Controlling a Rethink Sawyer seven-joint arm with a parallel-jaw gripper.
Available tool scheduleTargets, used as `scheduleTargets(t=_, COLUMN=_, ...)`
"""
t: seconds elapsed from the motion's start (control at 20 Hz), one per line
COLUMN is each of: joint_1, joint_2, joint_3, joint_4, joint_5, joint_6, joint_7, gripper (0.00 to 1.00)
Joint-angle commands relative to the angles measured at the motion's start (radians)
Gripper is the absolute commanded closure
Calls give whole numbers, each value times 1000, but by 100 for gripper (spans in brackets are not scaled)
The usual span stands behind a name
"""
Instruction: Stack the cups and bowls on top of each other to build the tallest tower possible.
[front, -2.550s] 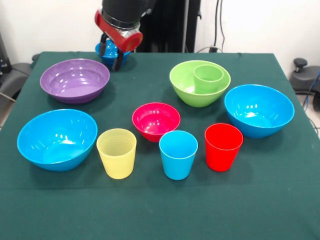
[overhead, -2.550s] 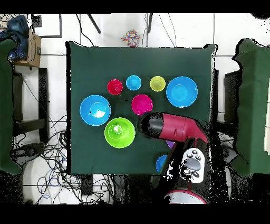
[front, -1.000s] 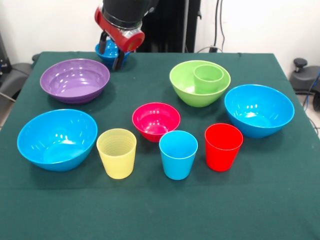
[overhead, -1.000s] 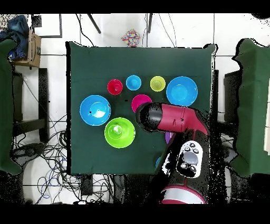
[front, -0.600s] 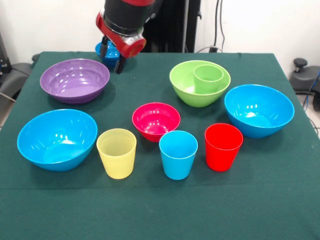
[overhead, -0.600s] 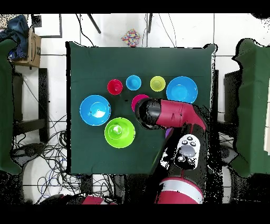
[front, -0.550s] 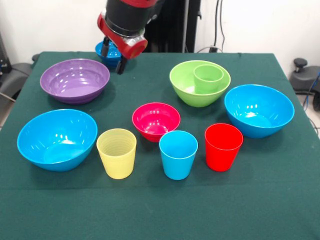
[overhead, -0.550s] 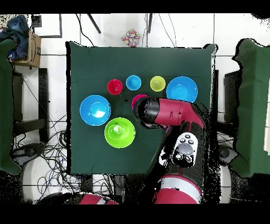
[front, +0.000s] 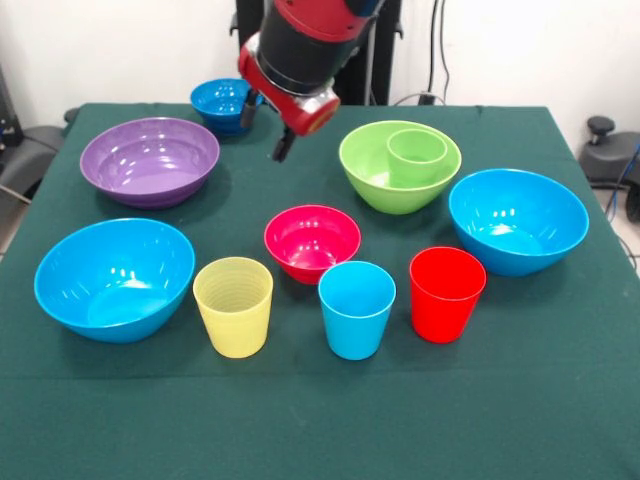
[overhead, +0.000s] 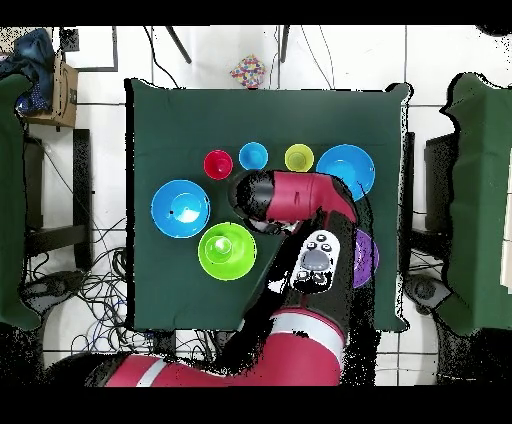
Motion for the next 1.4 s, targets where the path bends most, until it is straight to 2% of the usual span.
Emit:
scheduleTargets(t=0.05, joint_1=15, joint_2=46, joint_3=83, joint_4=-77, joint_5=66, joint_6=70, joint_7=120, gripper=0)
scheduleTargets(t=0.35, joint_1=-19, joint_2=48, joint_3=135, joint_4=-83, joint_5=97, joint_6=70, joint_7=13, gripper=0)
scheduleTargets(t=0.9, joint_1=-28, joint_2=53, joint_3=157, joint_4=-103, joint_5=107, joint_6=91, joint_7=-39, gripper=0)
scheduleTargets(t=1.05, joint_1=-24, joint_2=61, joint_3=164, joint_4=-118, joint_5=97, joint_6=127, joint_7=-62, gripper=0)
scheduleTargets(t=1.2, joint_1=-17, joint_2=58, joint_3=164, joint_4=-101, joint_5=98, joint_6=106, joint_7=-46, gripper=0)
scheduleTargets(t=1.4, joint_1=-15, joint_2=50, joint_3=173, joint_4=-62, joint_5=102, joint_6=17, joint_7=-22, gripper=0)
